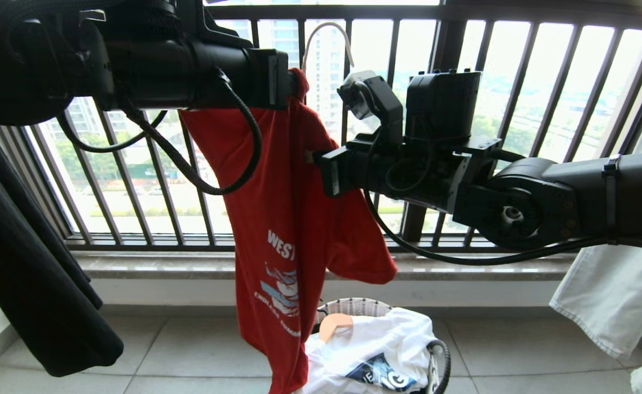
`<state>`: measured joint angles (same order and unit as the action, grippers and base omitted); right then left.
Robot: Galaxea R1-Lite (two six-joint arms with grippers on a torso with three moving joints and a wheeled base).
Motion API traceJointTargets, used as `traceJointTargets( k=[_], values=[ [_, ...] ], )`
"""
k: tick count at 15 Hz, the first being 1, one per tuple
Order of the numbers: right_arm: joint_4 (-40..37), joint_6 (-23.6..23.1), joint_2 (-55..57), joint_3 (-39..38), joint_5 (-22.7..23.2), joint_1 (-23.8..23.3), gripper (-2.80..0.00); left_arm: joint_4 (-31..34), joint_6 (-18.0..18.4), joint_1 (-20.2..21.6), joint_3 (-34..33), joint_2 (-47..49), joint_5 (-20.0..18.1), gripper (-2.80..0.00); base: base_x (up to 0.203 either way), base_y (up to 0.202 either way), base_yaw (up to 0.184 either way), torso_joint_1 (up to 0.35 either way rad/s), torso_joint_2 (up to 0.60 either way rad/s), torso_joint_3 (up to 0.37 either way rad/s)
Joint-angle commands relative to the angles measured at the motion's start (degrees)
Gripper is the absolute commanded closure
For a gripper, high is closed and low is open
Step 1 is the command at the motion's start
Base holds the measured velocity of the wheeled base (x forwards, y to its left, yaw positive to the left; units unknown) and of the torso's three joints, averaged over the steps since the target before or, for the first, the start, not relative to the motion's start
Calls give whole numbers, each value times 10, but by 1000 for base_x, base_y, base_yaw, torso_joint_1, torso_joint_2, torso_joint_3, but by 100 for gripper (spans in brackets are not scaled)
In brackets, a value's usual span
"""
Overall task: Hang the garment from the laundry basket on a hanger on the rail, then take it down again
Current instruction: Hang the clothes on the clothes rack
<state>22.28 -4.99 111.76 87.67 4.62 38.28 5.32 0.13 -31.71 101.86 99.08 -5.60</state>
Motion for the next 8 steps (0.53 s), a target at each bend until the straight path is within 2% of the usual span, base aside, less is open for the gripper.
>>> traceJointTargets(
  k=[1,8],
  values=[
    [1,-1,-1,0,0,0,0,2,14,0,-15,-21,0,-280,0,0,0,0,0,0],
    [1,0,-1,0,0,-1,0,166,25,0,-20,-97,16,-280,0,0,0,0,0,0]
  ],
)
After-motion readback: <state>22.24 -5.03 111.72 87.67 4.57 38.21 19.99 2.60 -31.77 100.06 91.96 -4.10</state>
